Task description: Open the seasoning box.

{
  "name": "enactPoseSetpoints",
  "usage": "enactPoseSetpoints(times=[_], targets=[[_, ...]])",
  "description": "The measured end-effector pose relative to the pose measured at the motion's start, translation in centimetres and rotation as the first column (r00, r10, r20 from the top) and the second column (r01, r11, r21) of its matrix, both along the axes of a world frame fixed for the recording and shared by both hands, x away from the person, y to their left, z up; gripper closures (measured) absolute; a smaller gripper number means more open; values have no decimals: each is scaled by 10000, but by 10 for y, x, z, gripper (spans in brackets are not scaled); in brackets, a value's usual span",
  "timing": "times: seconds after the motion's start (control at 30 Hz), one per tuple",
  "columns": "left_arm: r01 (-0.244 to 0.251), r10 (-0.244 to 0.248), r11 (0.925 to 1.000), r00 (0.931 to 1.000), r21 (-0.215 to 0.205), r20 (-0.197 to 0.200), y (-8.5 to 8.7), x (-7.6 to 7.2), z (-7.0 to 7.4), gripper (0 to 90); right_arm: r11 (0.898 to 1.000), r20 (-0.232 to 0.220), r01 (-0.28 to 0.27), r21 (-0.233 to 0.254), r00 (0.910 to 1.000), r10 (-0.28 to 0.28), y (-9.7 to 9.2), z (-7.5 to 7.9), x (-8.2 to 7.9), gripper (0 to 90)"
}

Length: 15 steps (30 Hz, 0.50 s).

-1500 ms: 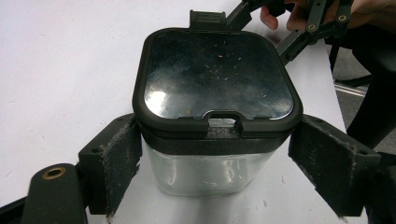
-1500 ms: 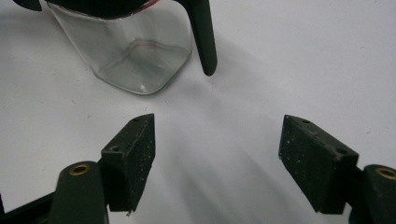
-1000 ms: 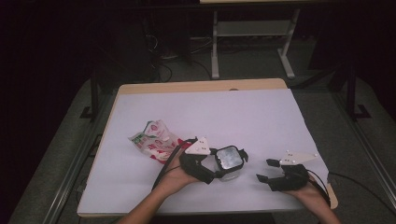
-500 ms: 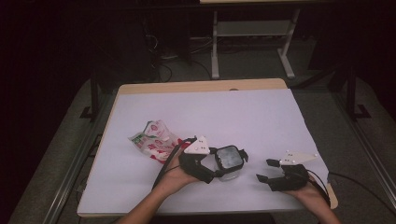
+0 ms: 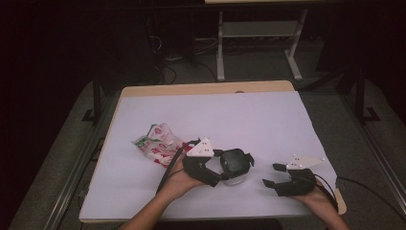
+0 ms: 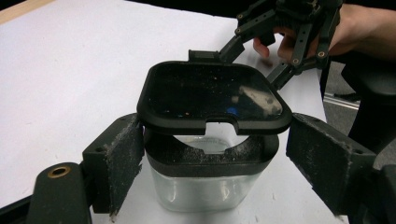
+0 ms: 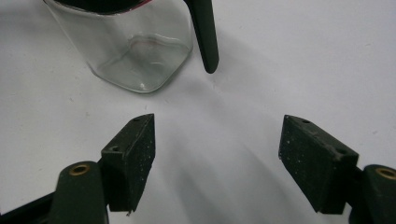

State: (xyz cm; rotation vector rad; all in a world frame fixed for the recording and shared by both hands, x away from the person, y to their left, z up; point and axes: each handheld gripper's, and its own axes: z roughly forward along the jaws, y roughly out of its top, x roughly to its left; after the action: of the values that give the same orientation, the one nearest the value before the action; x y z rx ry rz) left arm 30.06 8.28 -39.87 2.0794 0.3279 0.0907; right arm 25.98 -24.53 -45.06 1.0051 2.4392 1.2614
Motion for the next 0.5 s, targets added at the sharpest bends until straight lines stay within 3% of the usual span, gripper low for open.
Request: enactPoseSetpoints(times=[0.33, 0.5], targets=[[213, -212, 9996, 9997, -159, 100, -2, 0, 2, 236, 10000, -35, -2, 40, 10000, 2, 0, 0, 0, 268], [15, -11, 9998, 9997, -185, 224, -2, 0, 2, 361, 10000, -11, -6, 38, 10000, 6, -1, -1, 1, 268]])
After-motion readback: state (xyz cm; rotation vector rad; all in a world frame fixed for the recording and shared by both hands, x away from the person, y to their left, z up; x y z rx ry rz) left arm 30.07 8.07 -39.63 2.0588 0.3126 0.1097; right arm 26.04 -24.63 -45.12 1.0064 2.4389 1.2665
